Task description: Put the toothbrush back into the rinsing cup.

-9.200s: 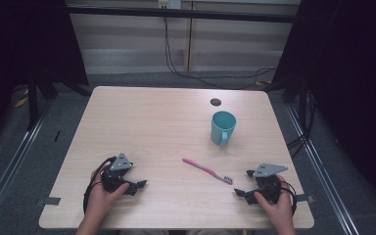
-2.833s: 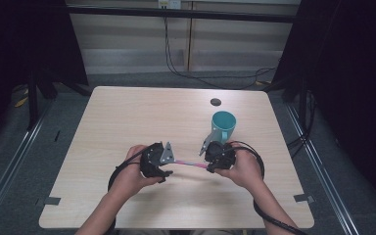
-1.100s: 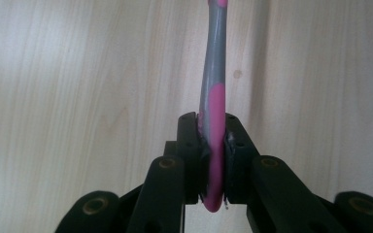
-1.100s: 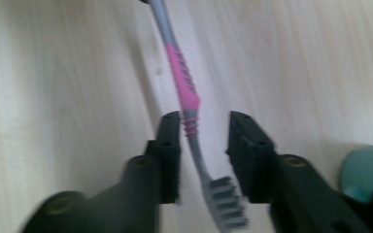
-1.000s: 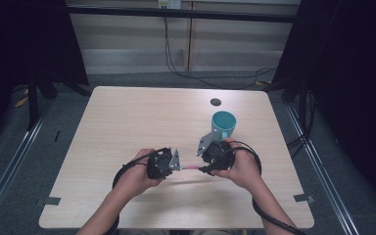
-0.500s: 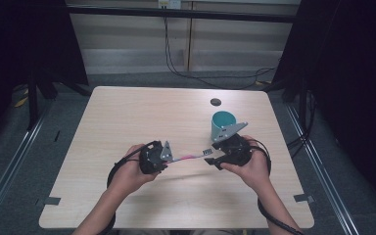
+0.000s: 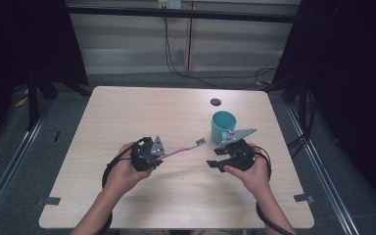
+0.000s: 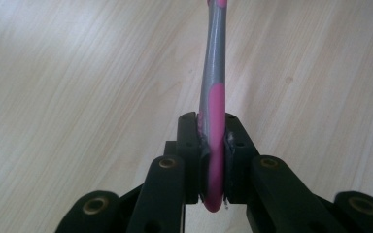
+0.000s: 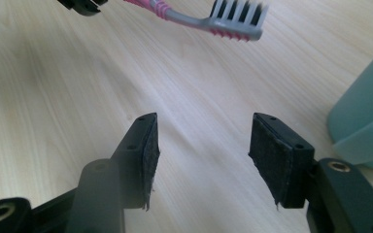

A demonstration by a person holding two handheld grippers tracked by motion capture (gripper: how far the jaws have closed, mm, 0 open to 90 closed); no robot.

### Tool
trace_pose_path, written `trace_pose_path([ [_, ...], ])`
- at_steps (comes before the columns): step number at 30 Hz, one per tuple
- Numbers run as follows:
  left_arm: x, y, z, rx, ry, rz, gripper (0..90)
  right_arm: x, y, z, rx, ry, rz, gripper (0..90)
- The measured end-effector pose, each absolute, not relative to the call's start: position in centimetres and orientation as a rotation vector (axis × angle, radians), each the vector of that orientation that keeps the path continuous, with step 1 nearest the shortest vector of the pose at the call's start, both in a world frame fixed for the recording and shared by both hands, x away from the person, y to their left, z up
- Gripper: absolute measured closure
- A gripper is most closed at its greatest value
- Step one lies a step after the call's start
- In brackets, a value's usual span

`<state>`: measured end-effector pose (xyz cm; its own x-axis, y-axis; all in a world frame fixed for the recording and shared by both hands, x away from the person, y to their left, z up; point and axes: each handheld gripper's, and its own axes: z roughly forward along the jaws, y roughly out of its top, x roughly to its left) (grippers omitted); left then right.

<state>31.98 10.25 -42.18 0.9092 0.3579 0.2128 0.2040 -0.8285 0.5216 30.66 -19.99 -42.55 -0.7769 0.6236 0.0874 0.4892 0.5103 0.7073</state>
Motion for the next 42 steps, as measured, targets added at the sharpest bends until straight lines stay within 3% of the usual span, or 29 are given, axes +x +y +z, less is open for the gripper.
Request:
trace_pose_path([
  [12,31.9,9.7,-42.3,2.47,0.457,0.414,81.2,30.8,-19.6,-43.8,1.085,2.506,1.256,48.6],
  [42,31.6,8.6,-42.9,2.464,0.479,0.397,81.2,31.4,-18.7,-43.8,1.281,2.353,1.578,51.0],
])
